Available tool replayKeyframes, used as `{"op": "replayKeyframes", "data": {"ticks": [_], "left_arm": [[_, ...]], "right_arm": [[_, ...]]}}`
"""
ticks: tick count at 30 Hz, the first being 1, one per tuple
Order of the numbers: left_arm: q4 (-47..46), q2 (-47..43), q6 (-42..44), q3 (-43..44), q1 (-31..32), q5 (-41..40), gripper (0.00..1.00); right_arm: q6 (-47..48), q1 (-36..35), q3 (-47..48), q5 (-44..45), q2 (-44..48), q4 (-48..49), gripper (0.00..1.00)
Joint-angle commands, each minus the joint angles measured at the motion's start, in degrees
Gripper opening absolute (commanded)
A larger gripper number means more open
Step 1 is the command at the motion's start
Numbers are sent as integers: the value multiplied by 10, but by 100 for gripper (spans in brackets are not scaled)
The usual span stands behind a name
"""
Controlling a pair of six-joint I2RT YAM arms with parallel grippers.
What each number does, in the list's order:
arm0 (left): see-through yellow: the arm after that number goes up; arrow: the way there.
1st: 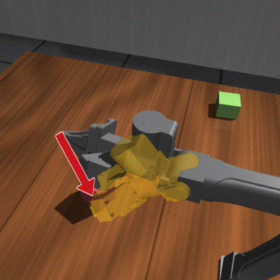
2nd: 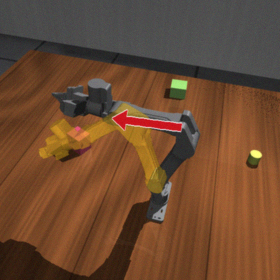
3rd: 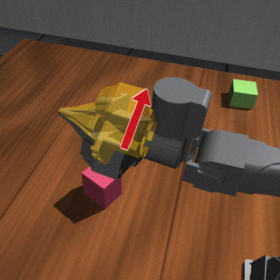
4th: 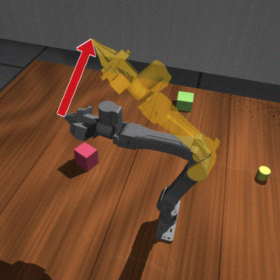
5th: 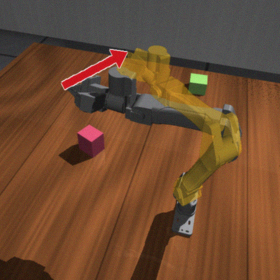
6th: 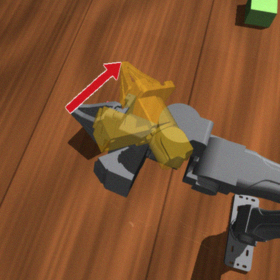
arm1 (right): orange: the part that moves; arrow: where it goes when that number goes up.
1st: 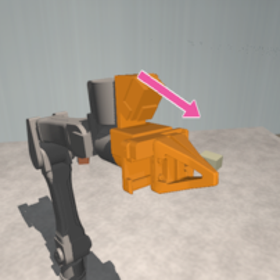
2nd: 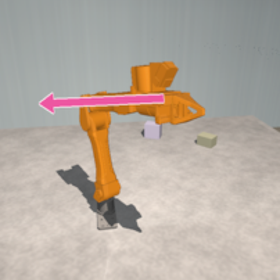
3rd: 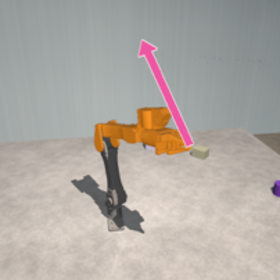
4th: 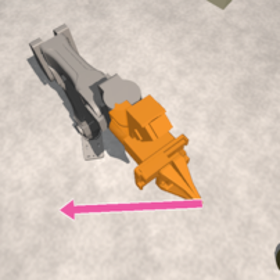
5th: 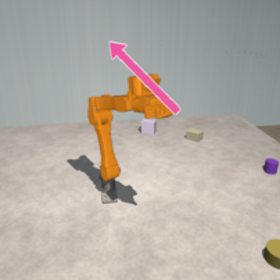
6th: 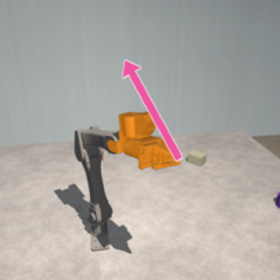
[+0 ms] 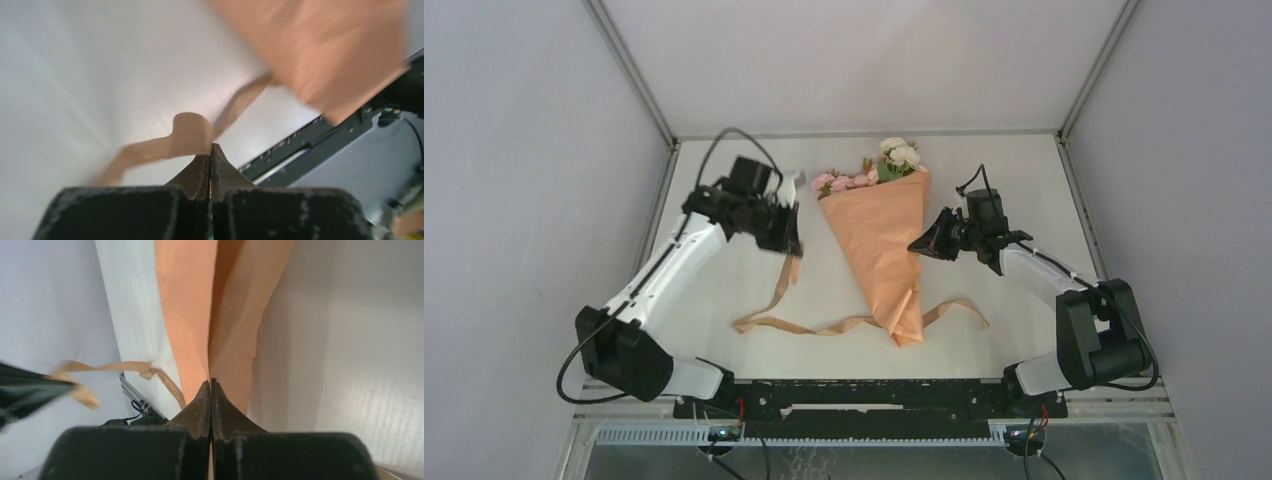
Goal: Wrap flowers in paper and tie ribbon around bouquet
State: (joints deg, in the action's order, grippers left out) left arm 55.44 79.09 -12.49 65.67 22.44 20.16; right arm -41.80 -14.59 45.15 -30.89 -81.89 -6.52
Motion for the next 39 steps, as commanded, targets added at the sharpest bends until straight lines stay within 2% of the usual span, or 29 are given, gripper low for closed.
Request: {"op": "replayKeyframes", "data": {"ticks": [1,5,8,14,20,24,29,32,34,36,37,38,39], "left_arm": [[92,-16,188,207,-4,-13,0],[103,-35,257,333,-4,-12,0],[69,-37,240,367,-4,47,0],[-75,-9,143,193,32,157,0],[-197,95,111,102,114,159,0],[-243,198,104,107,142,137,0],[-212,317,98,147,146,121,0],[-209,346,96,146,145,119,0],[-213,353,96,137,145,121,0],[-221,354,96,126,146,125,0],[-224,353,96,123,146,125,0],[-226,353,96,122,145,127,0],[-227,353,95,121,145,129,0]], "right_arm": [[-42,-38,2,-27,17,41,0],[-69,-96,2,-23,35,36,0],[-80,-146,-1,7,41,41,0],[-91,-196,-40,29,14,59,0],[-67,-211,-63,47,-14,49,0],[-47,-214,-63,86,7,8,21],[-24,-219,-63,142,59,-66,37],[-4,-219,-50,202,97,-138,49],[21,-228,-27,294,127,-211,59],[53,-241,4,461,164,-278,73],[82,-247,23,527,177,-308,89],[102,-254,39,604,189,-316,98],[120,-258,53,682,199,-313,99]]}}
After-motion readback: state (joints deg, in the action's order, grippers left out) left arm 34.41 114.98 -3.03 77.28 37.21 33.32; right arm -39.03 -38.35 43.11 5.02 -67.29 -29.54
